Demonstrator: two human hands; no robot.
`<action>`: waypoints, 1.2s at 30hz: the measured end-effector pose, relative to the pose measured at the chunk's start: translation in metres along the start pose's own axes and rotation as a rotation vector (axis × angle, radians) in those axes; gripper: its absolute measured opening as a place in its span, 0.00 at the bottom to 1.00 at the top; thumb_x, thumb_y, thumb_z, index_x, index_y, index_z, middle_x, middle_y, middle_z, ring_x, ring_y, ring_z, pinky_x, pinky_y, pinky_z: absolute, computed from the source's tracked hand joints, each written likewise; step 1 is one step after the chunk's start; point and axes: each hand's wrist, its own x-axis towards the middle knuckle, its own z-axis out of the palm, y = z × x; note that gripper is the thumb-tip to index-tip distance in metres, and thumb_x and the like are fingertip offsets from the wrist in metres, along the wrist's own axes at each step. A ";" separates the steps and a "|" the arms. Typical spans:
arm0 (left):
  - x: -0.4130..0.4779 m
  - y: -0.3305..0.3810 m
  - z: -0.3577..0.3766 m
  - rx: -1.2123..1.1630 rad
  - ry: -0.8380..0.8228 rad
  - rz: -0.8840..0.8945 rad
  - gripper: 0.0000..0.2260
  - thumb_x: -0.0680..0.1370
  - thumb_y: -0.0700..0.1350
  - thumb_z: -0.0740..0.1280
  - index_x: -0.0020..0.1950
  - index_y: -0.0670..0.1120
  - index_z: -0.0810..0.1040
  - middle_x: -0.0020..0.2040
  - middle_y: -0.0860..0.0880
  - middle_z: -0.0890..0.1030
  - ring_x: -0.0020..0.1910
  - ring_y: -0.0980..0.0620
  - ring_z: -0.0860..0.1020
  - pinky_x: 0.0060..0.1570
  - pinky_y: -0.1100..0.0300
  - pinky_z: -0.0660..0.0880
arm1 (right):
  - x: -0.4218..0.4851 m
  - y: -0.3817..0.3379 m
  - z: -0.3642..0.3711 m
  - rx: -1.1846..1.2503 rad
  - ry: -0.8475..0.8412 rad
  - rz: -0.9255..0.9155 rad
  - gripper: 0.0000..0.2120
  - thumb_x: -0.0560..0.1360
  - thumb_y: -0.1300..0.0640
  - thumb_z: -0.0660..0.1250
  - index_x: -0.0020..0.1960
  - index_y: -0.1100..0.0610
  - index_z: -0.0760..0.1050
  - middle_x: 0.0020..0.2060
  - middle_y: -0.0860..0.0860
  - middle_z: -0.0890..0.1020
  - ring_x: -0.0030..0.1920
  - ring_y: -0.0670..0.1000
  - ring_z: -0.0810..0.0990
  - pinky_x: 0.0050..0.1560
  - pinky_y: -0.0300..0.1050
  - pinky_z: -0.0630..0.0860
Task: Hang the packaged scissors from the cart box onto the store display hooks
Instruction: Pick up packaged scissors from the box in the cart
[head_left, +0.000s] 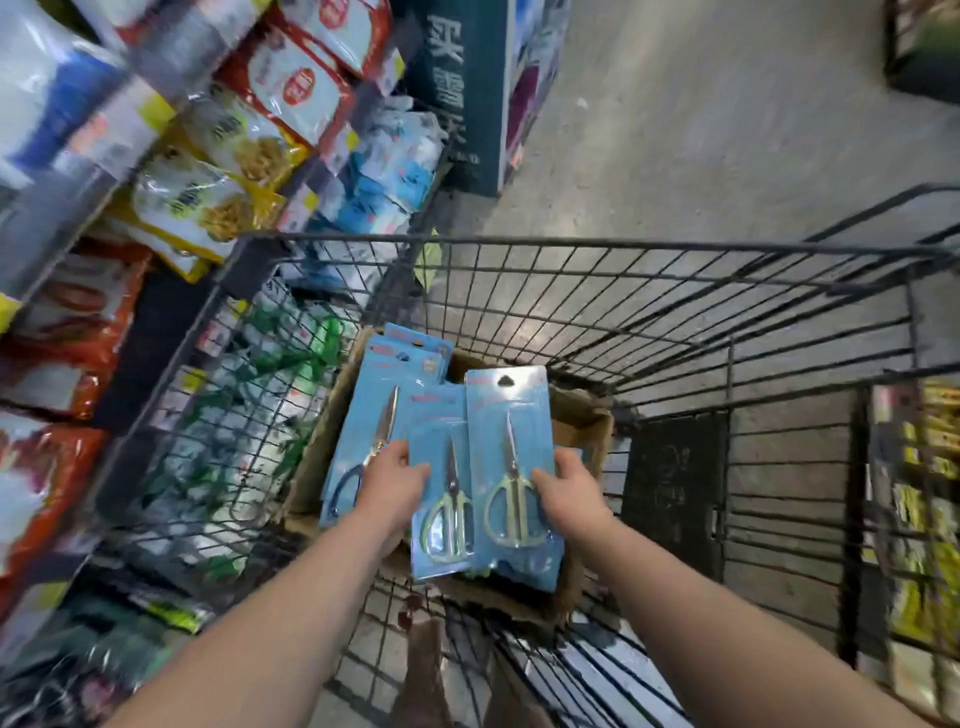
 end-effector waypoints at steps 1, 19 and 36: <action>-0.009 0.007 -0.010 -0.008 0.025 0.000 0.11 0.74 0.30 0.61 0.44 0.45 0.76 0.41 0.46 0.79 0.42 0.48 0.76 0.32 0.62 0.70 | -0.008 -0.011 -0.001 -0.013 -0.012 -0.030 0.14 0.78 0.59 0.59 0.63 0.58 0.68 0.56 0.55 0.78 0.52 0.54 0.77 0.53 0.47 0.73; -0.189 -0.008 -0.204 -0.418 0.558 0.027 0.07 0.75 0.35 0.63 0.51 0.44 0.75 0.48 0.44 0.82 0.40 0.49 0.79 0.41 0.54 0.75 | -0.179 -0.143 0.089 -0.321 -0.382 -0.610 0.11 0.78 0.58 0.59 0.60 0.58 0.70 0.51 0.57 0.79 0.52 0.59 0.79 0.51 0.52 0.75; -0.443 -0.330 -0.345 -0.710 1.042 -0.011 0.14 0.70 0.37 0.63 0.52 0.47 0.80 0.44 0.41 0.85 0.44 0.38 0.83 0.45 0.41 0.79 | -0.470 0.004 0.301 -0.602 -0.773 -0.953 0.13 0.77 0.61 0.61 0.62 0.59 0.70 0.51 0.54 0.78 0.47 0.50 0.75 0.45 0.40 0.69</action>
